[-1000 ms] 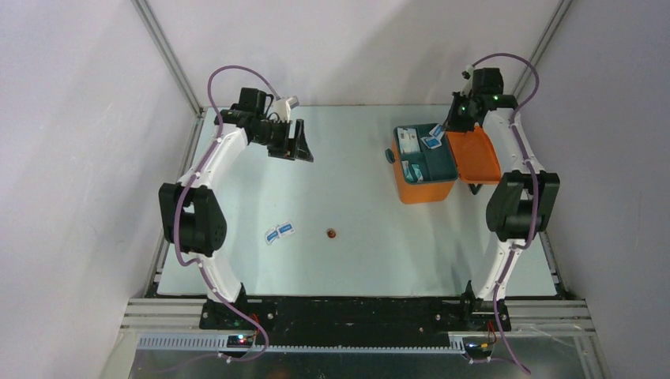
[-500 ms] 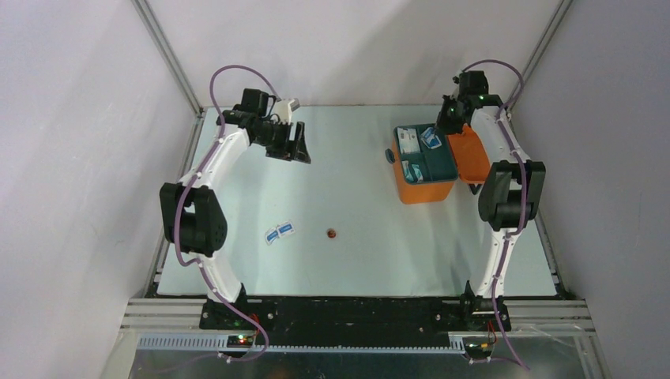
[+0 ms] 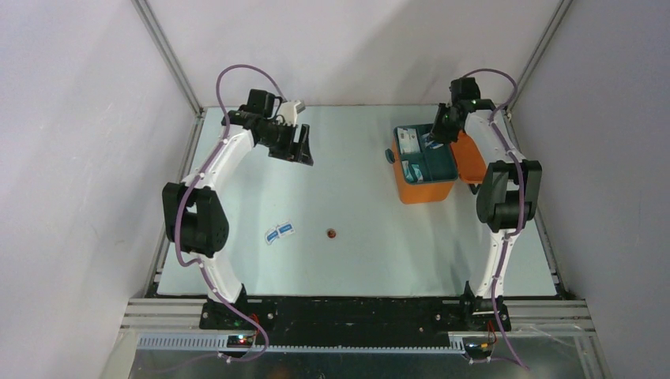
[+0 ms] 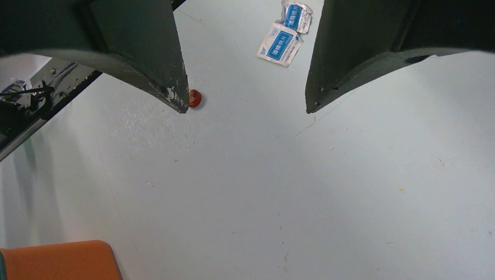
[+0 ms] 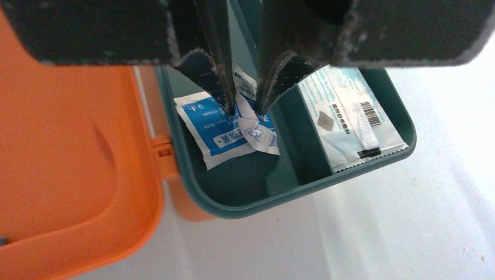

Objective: Organize the medicine kit

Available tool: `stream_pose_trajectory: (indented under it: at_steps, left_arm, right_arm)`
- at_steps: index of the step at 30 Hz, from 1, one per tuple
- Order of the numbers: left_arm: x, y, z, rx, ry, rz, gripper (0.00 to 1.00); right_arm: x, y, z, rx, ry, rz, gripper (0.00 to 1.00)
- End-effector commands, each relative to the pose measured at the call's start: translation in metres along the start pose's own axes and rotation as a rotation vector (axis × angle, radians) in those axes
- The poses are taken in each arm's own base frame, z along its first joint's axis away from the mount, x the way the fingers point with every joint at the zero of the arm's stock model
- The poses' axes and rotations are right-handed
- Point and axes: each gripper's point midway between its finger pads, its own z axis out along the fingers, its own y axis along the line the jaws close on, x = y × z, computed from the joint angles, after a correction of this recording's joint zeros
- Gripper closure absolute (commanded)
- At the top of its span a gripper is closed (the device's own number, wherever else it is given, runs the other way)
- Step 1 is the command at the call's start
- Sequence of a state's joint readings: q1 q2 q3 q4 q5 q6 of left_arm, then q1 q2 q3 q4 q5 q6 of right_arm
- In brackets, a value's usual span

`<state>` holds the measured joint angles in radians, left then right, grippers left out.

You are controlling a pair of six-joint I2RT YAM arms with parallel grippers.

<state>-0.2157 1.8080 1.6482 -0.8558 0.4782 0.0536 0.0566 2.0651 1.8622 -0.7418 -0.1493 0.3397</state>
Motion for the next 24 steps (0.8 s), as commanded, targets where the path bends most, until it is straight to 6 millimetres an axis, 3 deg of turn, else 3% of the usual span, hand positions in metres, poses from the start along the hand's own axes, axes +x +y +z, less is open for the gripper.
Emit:
stream_pose_trajectory:
  at_steps: [1, 6, 10, 12, 14, 18, 21, 24]
  left_arm:
    - [-0.006, -0.005, -0.012, -0.011, -0.031, 0.043, 0.22]
    - [-0.001, -0.002, -0.016, -0.034, -0.032, 0.044, 0.20]
    - [0.022, 0.008, -0.013, -0.062, 0.015, 0.040, 0.19]
    - [0.038, 0.018, -0.010, -0.078, 0.048, 0.030, 0.19]
    - [0.058, 0.025, -0.009, -0.080, 0.084, 0.018, 0.19]
    - [0.077, 0.039, -0.023, -0.097, 0.085, 0.004, 0.19]
    - [0.092, 0.045, -0.035, -0.094, 0.090, 0.036, 0.20]
    - [0.122, 0.055, -0.037, -0.109, 0.160, 0.038, 0.24]
  right_arm:
    - [-0.032, 0.002, -0.049, 0.021, -0.135, -0.009, 0.74]
    - [-0.038, 0.003, -0.079, 0.020, -0.163, -0.019, 0.67]
    - [-0.037, 0.004, -0.094, -0.007, -0.178, -0.042, 0.65]
    - [-0.033, 0.020, -0.098, -0.109, -0.169, -0.121, 0.63]
    - [-0.026, 0.048, -0.107, -0.281, -0.142, -0.234, 0.63]
    - [-0.010, 0.112, -0.134, -0.619, -0.114, -0.453, 0.62]
    - [0.002, 0.139, -0.129, -0.697, -0.086, -0.552, 0.63]
    - [0.021, 0.168, -0.123, -0.743, -0.060, -0.635, 0.64]
